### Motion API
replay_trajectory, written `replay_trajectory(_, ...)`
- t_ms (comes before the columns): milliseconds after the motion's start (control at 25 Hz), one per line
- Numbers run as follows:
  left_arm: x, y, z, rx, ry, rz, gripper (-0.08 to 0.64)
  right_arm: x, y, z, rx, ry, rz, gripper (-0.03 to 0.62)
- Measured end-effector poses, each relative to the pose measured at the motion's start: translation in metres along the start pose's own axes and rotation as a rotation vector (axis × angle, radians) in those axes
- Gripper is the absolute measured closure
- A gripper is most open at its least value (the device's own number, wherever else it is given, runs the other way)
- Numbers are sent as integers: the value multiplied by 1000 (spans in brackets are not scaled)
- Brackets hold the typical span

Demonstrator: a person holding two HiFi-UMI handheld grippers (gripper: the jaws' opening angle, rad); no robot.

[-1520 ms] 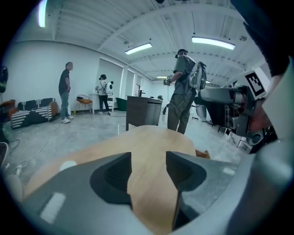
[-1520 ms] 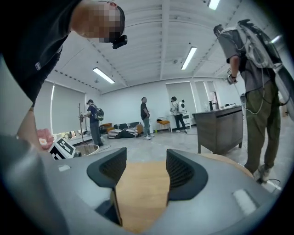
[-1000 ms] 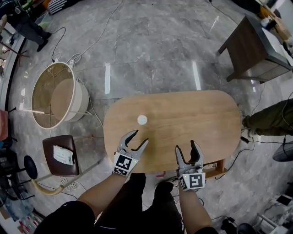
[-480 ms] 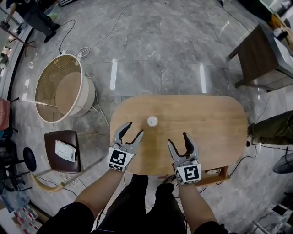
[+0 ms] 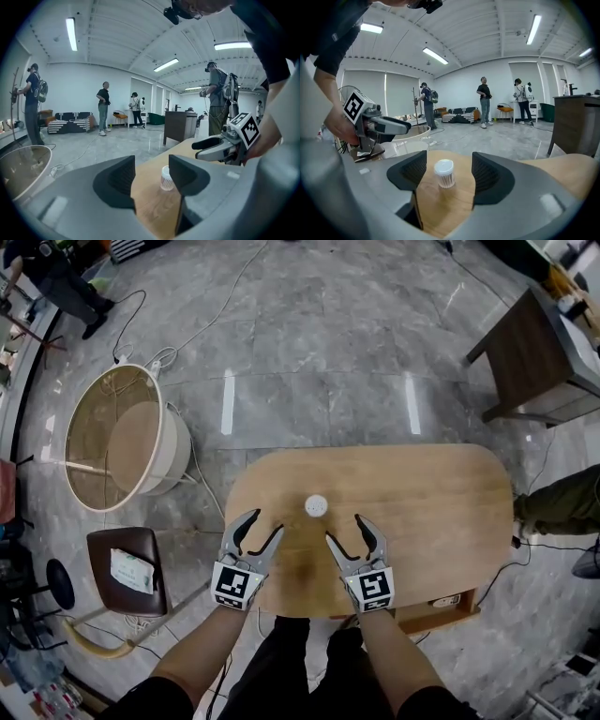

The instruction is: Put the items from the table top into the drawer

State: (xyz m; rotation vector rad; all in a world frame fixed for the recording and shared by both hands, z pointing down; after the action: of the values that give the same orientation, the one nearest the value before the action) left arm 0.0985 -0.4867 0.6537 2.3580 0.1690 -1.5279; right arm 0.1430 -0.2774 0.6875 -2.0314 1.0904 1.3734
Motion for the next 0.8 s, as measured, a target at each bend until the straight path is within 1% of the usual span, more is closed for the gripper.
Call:
replay_trajectory(200, -8, 15, 0, -1, 9, 0, 330, -18, 14, -36, 61, 71, 21, 251)
replay_trajectory(320, -11, 20, 6, -4, 6, 2, 331, -29, 19, -54, 77, 109, 20, 236)
replay_trajectory(560, -21, 38, 21, 26, 20, 19, 334, -42, 24, -87, 111, 177, 52, 219)
replay_trajectory(680, -26, 42, 25, 36, 19, 27, 334, -47, 21, -94, 106, 182, 39, 212)
replay_trajectory(800, -27, 45, 25, 41, 14, 32, 334, -46, 21, -102, 115, 176, 48, 212)
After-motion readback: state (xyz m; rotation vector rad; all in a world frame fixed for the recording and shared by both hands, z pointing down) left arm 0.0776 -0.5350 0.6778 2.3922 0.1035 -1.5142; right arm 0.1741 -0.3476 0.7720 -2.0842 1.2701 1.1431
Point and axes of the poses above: the fingertips, and each gripper's own axes: z backward along the fingers, y to its left, x out of its top, the point moved 6 cm from there along z, backward along the fingers, and after that the axes turned 10 degrees about z, right-handed, at the moved point
